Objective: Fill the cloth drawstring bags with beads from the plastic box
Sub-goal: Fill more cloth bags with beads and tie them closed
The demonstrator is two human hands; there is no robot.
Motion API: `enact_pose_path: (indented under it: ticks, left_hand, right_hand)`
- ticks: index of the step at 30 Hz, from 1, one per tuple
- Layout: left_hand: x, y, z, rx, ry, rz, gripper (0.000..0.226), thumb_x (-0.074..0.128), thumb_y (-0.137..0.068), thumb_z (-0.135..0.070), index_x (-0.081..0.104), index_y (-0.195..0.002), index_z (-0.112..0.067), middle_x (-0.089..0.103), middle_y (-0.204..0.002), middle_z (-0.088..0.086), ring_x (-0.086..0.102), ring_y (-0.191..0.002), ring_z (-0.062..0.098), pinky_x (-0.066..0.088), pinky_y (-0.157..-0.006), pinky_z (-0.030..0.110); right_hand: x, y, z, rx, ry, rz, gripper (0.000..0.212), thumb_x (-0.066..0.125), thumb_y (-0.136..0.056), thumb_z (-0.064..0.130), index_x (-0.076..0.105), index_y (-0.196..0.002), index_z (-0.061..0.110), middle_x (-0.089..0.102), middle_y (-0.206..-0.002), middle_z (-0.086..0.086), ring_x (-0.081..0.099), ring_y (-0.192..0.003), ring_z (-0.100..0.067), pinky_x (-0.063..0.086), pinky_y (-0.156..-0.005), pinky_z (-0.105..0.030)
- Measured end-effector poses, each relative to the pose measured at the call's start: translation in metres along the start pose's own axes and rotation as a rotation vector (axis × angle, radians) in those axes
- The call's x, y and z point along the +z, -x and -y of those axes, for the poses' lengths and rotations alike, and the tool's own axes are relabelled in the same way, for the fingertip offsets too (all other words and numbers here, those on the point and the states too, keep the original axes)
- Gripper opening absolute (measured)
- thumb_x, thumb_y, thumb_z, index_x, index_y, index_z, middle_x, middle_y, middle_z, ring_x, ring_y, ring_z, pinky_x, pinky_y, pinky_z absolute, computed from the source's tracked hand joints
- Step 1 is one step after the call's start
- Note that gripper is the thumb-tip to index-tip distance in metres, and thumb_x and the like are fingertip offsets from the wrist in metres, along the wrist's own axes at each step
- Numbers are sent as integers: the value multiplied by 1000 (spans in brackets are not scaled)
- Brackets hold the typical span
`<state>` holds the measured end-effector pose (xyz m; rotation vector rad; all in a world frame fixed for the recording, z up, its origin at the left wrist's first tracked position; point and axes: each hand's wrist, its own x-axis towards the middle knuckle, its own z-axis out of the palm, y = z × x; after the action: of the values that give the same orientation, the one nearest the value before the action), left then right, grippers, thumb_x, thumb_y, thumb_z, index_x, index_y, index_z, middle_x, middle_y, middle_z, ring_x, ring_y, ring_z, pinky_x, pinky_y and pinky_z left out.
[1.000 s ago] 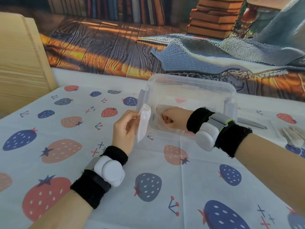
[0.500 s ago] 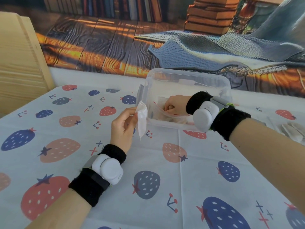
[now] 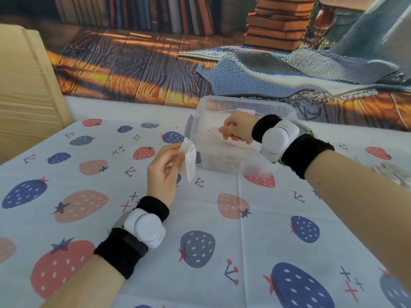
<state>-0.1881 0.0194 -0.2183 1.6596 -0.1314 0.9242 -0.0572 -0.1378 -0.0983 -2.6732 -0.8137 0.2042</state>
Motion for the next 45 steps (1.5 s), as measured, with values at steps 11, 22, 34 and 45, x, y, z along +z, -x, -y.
enact_pose_path:
  ticks: [11,22,34,45]
  left_hand:
    - [-4,1,5,-107,-105,82,23,67,-82,-2,69,-83,-25,63,-71,-16,52,-58,1,39,-52,12]
    - [17,9,-9,-150,-146,189,19,70,-80,-1,67,-84,-19,68,-73,-4,54,-62,0,40,-60,9]
    - [72,25,-22,-286,-16,386,16,73,-76,2,64,-87,-4,65,-78,16,59,-66,13,50,-57,17]
    - [78,31,-18,-162,-80,368,17,71,-78,-2,68,-74,-18,62,-78,-1,57,-64,9,51,-53,24]
  right_hand:
    - [-18,28,2,-85,-889,-227,30,39,-101,26,52,-81,8,33,-60,-3,22,-40,-10,20,-38,-18]
    - [67,95,-55,405,-1826,135,32,36,-101,26,52,-84,4,41,-54,-1,27,-32,-4,22,-27,-12]
    - [91,112,-88,392,-1931,-30,30,35,-101,21,50,-80,7,48,-52,1,30,-34,-3,21,-27,-11]
    - [105,129,-61,9,-1217,-578,31,40,-100,17,51,-71,13,33,-46,11,27,-36,-4,22,-35,-14]
